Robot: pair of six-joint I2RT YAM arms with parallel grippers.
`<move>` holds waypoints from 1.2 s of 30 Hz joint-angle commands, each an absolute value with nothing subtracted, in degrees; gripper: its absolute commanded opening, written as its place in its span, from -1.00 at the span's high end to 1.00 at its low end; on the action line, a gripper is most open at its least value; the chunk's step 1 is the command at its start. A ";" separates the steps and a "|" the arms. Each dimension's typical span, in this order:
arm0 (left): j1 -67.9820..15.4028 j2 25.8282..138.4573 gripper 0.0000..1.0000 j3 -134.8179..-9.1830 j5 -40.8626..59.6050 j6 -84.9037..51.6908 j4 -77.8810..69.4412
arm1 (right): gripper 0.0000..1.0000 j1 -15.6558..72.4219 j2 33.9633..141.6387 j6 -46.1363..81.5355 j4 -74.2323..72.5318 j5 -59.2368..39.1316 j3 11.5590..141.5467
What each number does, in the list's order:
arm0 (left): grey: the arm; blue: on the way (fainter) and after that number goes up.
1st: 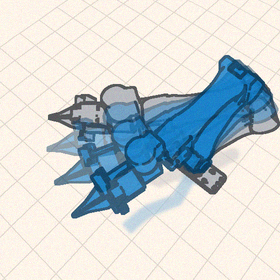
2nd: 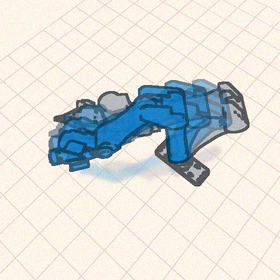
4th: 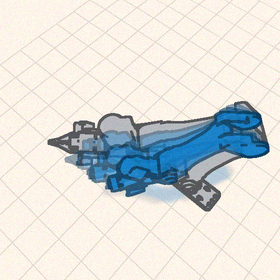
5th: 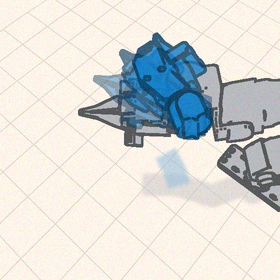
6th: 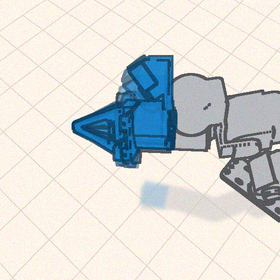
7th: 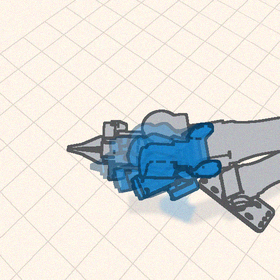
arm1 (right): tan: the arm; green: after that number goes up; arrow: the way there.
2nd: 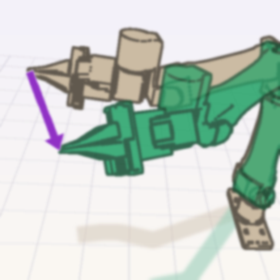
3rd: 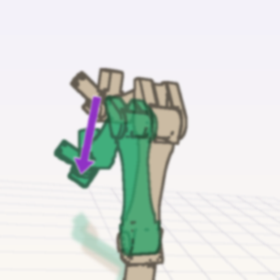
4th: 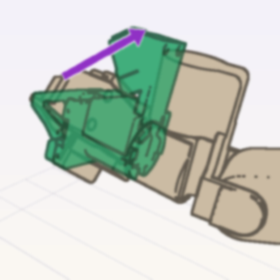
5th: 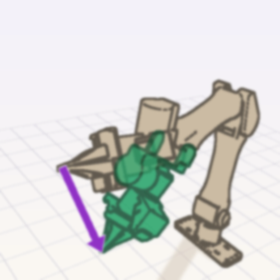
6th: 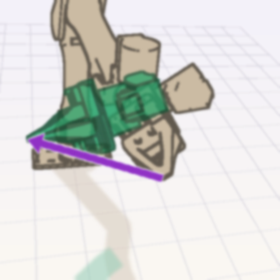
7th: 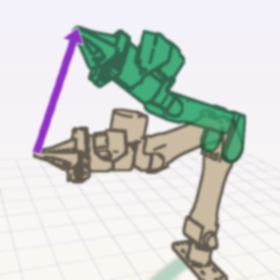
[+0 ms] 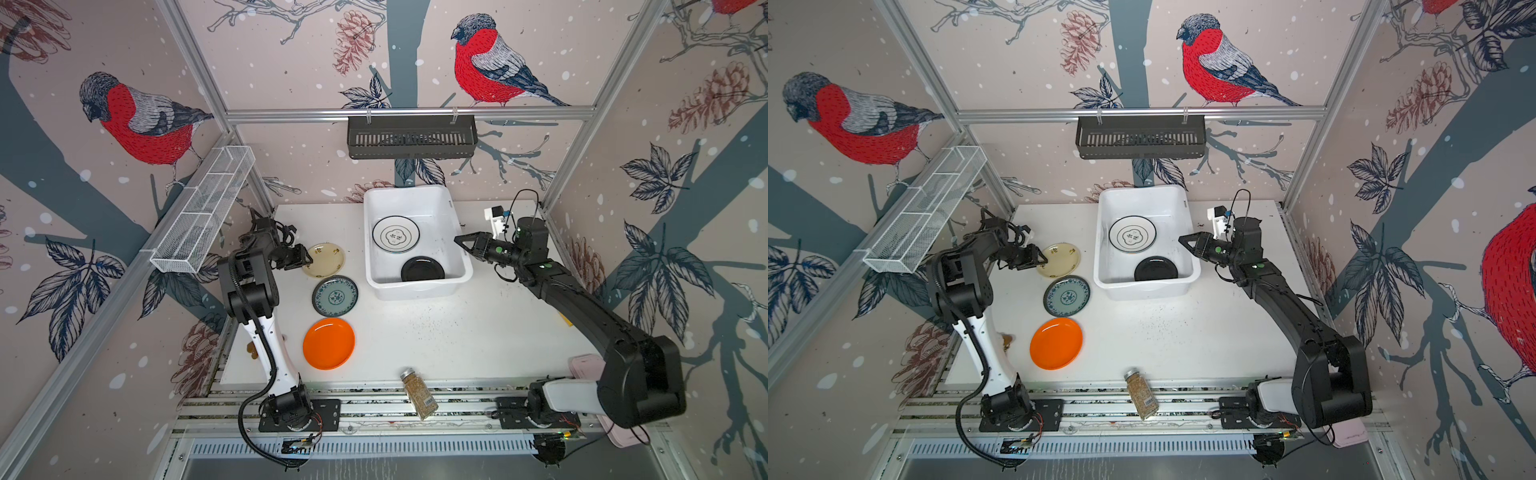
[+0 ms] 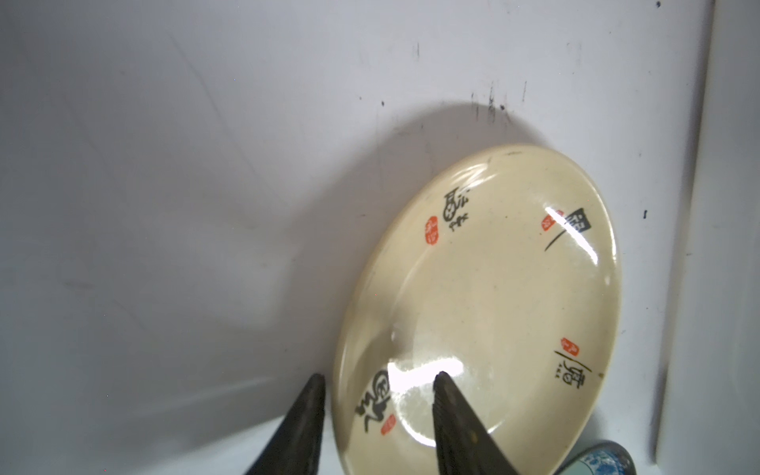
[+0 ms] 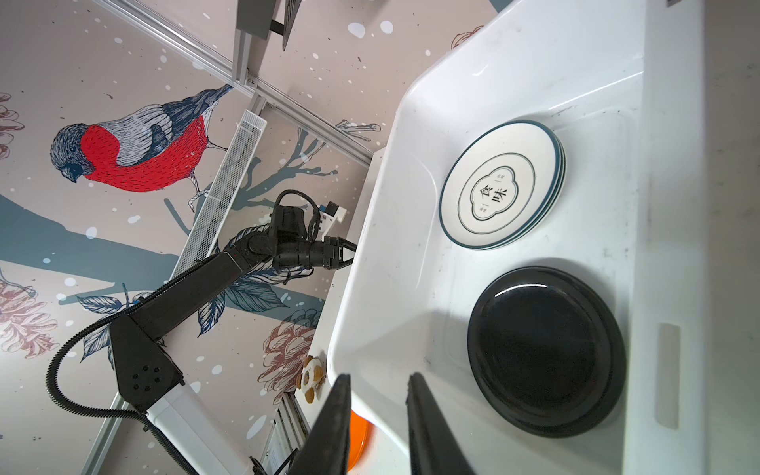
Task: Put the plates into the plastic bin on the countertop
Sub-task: 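Close left gripper on the cream plate rim and tilt it upright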
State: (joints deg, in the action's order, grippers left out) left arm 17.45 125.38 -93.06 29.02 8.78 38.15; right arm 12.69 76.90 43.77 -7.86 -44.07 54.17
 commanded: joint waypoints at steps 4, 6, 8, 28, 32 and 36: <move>17.68 126.64 0.23 -93.53 31.36 6.76 37.27 | 0.47 12.83 76.55 44.60 -10.28 -44.08 54.23; 17.70 126.95 0.28 -93.70 31.70 6.10 36.85 | 0.47 12.83 76.61 44.65 -10.28 -44.05 54.31; 17.67 127.19 0.32 -93.91 32.15 5.40 36.49 | 0.47 12.83 76.83 44.74 -10.44 -44.08 54.32; 17.67 128.58 0.55 -93.18 34.25 2.30 33.69 | 0.47 12.96 78.18 45.26 -11.77 -44.30 54.14; 17.58 128.48 0.64 -92.99 34.86 1.63 33.05 | 0.48 12.93 78.40 45.42 -12.02 -44.30 54.15; 17.40 128.46 0.67 -92.77 34.98 1.32 32.56 | 0.48 12.92 78.52 45.43 -12.12 -44.39 54.23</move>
State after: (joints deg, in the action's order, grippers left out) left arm 17.47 128.25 -93.08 35.97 1.50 32.05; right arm 12.80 78.39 45.23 -10.28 -44.10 54.11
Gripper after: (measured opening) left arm 0.165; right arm 0.260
